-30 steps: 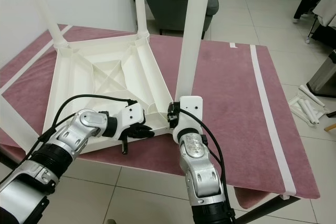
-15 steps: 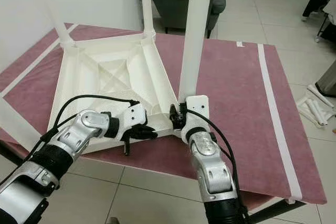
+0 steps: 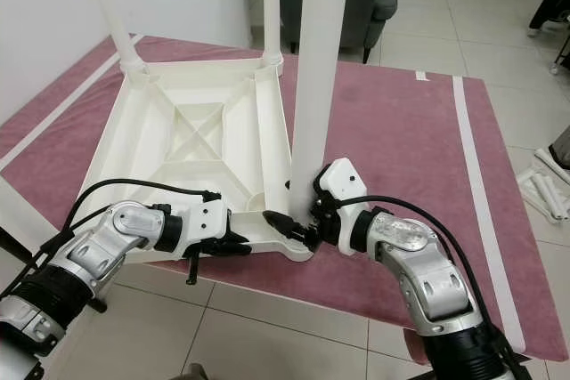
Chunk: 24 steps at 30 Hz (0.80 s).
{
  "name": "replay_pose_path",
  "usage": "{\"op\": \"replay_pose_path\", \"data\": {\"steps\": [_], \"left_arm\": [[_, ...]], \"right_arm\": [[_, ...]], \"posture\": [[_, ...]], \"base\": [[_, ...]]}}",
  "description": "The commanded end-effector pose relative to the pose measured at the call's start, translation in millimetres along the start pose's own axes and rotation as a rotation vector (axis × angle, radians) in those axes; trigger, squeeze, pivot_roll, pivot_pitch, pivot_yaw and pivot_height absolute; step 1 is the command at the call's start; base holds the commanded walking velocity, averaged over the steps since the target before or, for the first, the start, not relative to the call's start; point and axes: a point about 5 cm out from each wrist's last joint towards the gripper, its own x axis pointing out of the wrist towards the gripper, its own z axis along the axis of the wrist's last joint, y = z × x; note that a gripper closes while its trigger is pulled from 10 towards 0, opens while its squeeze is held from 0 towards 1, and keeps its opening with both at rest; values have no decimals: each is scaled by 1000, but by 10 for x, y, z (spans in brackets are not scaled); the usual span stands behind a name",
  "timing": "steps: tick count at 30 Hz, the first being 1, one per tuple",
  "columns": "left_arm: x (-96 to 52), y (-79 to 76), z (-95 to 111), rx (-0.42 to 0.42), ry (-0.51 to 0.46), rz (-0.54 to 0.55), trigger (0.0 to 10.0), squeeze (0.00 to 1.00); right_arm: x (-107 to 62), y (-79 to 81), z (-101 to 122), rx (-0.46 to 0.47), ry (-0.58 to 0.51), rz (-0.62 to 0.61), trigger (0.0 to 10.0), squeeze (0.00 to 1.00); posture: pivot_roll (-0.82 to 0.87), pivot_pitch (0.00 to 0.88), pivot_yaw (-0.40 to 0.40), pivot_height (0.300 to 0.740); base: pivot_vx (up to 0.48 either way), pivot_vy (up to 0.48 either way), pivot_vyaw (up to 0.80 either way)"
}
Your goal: Building children table
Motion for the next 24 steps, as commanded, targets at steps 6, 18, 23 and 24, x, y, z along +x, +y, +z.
{"op": "replay_pose_path", "data": {"steps": [6, 18, 23, 24], "left_arm": [[78, -132, 97, 51, -27, -248, 0, 0], [242, 101, 267, -2, -109, -118, 0, 0], [261, 141, 316, 2, -123, -112, 0, 0], [299, 177, 376, 10, -138, -115, 0, 0]], "right_arm": [[137, 36, -195, 51, 62, 4, 0, 0], [328, -94, -451, 199, 157, -586, 0, 0], [333, -122, -462, 235, 165, -708, 0, 0], [306, -161, -469, 278, 180, -904, 0, 0]], "posture": [[54, 10, 23, 740], [47, 16, 22, 740], [47, 17, 23, 740], [43, 18, 30, 740]], "base": [[0, 0, 0], [0, 0, 0], [0, 0, 0], [0, 0, 0]]}}
